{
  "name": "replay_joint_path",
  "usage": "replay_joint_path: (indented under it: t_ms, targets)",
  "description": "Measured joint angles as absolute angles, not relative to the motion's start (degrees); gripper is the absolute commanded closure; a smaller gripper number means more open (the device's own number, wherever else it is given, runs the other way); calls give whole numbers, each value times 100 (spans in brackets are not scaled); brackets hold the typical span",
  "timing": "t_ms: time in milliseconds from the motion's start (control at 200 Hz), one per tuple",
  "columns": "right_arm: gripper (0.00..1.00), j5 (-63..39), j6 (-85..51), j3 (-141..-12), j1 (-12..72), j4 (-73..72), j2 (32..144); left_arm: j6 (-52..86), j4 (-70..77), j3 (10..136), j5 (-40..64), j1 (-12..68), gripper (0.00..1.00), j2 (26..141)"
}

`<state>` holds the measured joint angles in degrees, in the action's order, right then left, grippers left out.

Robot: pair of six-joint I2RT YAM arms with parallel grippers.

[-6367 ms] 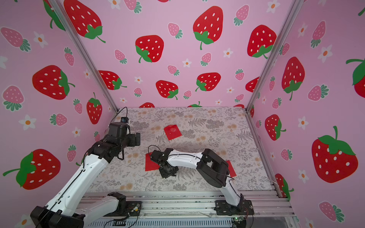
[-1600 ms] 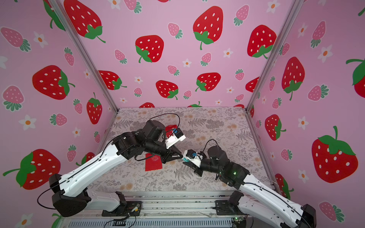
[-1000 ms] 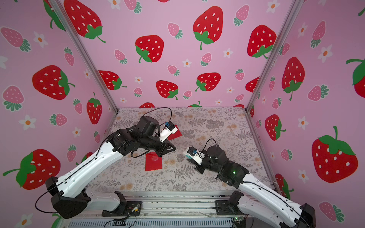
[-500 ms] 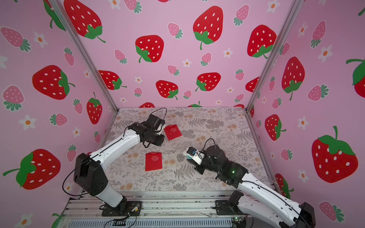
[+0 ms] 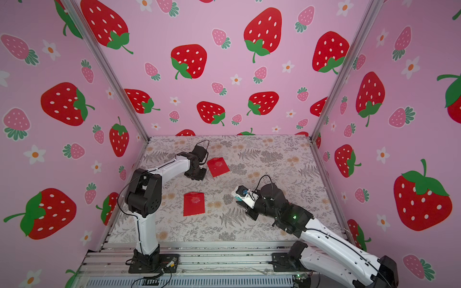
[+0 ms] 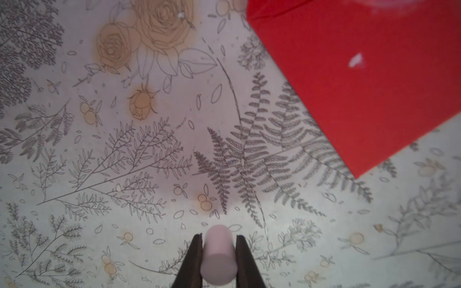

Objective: Seal the envelope with a glue stick
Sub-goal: Place the lid at the center of the board.

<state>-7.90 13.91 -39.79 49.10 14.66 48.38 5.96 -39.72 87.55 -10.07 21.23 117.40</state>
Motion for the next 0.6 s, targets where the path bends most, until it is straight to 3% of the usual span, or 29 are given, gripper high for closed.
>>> replay_joint_path:
  t_ms: [155,600]
  targets:
    - [100,-788,1391,-3979,4910,1474,4838,631,-3881,8827,-967,2023,95,11937]
    - [100,-729,1391,-3981,4910,1483,4860,681,-3883,8971,-788,2018,53,12123]
